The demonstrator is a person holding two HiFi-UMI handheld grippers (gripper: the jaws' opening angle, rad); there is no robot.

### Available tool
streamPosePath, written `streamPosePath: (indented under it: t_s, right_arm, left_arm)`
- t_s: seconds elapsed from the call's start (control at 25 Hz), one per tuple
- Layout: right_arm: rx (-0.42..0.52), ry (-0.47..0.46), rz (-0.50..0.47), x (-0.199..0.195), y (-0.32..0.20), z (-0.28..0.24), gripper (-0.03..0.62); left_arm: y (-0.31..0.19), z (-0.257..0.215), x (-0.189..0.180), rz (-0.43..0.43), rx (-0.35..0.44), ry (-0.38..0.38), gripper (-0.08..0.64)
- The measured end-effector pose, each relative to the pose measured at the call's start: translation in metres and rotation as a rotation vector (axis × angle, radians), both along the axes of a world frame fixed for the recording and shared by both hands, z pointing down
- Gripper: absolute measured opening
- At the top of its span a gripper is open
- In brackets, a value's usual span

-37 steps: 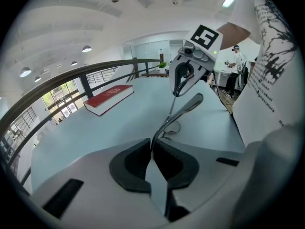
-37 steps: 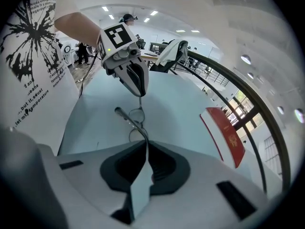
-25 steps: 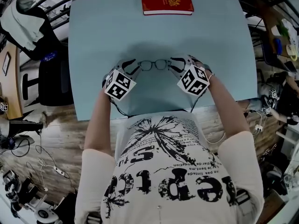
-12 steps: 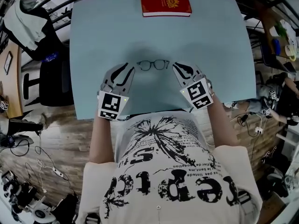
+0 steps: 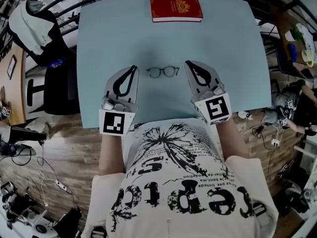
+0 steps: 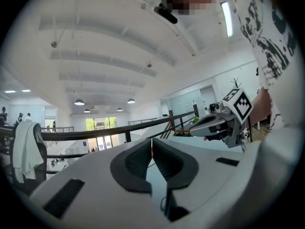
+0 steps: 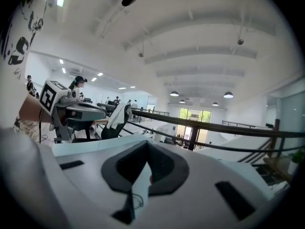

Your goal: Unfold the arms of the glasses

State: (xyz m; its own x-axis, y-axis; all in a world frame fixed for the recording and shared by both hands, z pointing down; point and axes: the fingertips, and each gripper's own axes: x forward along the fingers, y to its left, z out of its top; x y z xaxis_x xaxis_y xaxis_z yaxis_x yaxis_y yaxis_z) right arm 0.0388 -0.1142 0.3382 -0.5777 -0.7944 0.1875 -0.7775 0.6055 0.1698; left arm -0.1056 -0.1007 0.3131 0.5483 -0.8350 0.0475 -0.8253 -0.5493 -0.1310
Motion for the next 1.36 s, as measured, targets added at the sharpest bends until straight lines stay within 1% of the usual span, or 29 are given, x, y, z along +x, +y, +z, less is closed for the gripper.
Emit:
streamPosePath:
  t_s: [0.12,0.2,0.6,1.0,1.24,1.36]
  right_arm:
    - [0.036,-0.013,0.014,0.001,-0.002,-0.01,0.009]
    - [0.041,-0.014,0.011,0.001,-0.003,-0.012,0.009]
    - [0.047,-0.023,0.013,0.007,-0.009,-0.01,0.008]
    - [0.058,-0.027,-0.018,0.023,-0.018,-0.001,0.008]
    - [0.055,-0.051,-0.032,0.028,-0.022,0.004,0.008]
    - [0.067,-0.043,-0.055,0.026,-0.024,0.001,0.008]
  left_arm:
    - [0.001,-0.009,-0.001,-0.022,0.026,0.004,0.021]
    - [0.0,-0.011,-0.001,-0.028,0.031,0.0,0.021]
    - [-0.011,-0.007,0.001,-0.072,0.012,0.023,0.02]
    - [-0.012,0.005,0.016,-0.154,-0.004,0.029,0.021]
    - [-0.01,0.008,0.023,-0.183,-0.005,0.03,0.02]
    - [-0.012,0.006,0.022,-0.195,0.004,0.034,0.02]
